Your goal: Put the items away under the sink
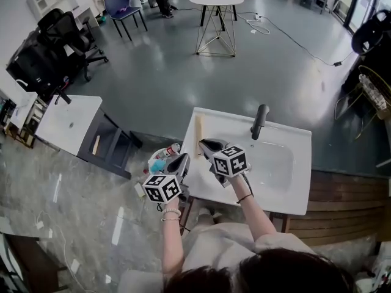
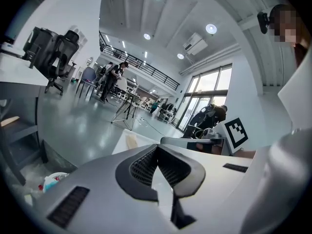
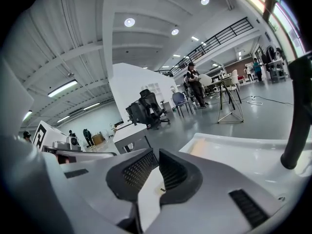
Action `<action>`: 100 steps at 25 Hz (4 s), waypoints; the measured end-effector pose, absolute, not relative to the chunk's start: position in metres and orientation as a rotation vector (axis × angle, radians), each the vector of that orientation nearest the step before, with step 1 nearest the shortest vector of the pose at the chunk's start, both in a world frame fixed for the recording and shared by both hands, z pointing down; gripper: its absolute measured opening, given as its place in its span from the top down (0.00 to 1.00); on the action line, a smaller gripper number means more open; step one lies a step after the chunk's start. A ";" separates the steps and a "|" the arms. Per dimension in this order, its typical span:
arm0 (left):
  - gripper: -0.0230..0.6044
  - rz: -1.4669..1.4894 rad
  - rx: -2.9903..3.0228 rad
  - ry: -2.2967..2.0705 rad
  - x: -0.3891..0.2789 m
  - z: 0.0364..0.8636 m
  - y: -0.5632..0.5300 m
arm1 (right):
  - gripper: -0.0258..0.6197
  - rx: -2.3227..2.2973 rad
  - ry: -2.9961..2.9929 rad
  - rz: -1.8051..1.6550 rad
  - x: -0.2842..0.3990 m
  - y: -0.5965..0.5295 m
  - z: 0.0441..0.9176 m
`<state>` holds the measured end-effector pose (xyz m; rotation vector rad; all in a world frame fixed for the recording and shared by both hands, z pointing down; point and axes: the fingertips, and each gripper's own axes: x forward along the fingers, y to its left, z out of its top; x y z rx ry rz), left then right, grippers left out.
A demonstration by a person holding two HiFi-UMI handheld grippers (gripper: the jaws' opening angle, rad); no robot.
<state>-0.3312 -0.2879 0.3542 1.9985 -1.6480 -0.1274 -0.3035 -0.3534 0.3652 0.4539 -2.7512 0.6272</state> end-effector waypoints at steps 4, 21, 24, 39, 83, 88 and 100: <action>0.96 -0.116 1.991 -1.624 -0.339 0.361 -0.302 | 0.82 0.470 -2.707 0.679 -0.311 -0.366 0.379; 0.96 -0.117 1.917 -1.556 -0.368 0.394 -0.323 | 0.66 0.610 -2.527 0.724 -0.337 -0.409 0.430; 0.96 -0.117 1.912 -1.549 -0.371 0.399 -0.325 | 0.65 0.646 -2.501 0.723 -0.339 -0.415 0.438; 0.96 -0.110 1.890 -1.544 -0.380 0.408 -0.331 | 0.74 0.770 -2.294 0.643 -0.339 -0.427 0.462; 0.96 -0.044 2.008 -1.595 -0.305 0.370 -0.283 | 0.89 0.865 -2.476 0.832 -0.266 -0.370 0.395; 0.96 -0.030 2.035 -1.602 -0.295 0.361 -0.280 | 0.89 0.900 -2.554 0.865 -0.258 -0.368 0.378; 0.96 0.010 2.127 -1.519 -0.270 0.359 -0.275 | 0.89 0.969 -2.617 0.898 -0.244 -0.359 0.362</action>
